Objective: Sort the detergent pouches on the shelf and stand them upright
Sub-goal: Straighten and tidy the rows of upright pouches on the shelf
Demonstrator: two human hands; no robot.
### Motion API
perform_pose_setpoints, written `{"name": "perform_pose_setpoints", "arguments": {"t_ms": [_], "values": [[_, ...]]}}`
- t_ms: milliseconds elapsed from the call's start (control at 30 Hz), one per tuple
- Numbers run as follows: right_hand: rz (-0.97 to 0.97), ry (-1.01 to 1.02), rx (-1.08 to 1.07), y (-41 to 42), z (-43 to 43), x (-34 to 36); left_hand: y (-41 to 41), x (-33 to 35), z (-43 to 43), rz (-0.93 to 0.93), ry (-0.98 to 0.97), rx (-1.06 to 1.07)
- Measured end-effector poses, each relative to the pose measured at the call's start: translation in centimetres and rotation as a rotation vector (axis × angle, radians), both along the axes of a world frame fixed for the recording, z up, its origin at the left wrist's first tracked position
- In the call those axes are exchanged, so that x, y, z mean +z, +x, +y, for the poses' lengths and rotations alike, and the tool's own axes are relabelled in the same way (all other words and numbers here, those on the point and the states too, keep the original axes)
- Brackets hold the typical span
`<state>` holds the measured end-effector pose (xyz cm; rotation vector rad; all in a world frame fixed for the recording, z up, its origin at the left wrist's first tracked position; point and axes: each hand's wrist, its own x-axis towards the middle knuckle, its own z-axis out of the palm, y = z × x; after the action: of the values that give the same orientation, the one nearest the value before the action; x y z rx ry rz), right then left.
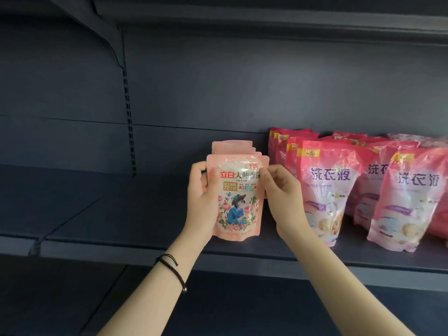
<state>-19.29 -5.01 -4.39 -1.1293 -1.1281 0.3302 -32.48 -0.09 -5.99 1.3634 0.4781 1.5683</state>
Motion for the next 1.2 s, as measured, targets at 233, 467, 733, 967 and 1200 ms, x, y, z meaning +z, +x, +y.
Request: {"name": "perform_pose_setpoints", "arguments": {"t_ms": [233,467,733,967,1200], "values": [[0.031,0.029,-0.135,0.1,0.8,-2.4,1.6,-1.6,-0.1,0.000,0.025,0.137],[0.149,-0.075,-0.074,-0.7,0.6,-4.4,1.8,-3.1,-0.1,0.154,-0.066,0.356],[0.222,-0.217,0.194,-1.6,1.4,-5.8,2.0,-3.3,0.0,0.234,-0.293,0.014],[0.214,-0.217,0.179,-1.8,3.1,-5.7,2.1,-3.2,2.4,0.274,-0.312,-0.003],[0.204,-0.232,0.177,-0.8,5.0,-5.7,2.8,-3.2,4.1,0.291,-0.284,0.022]]}}
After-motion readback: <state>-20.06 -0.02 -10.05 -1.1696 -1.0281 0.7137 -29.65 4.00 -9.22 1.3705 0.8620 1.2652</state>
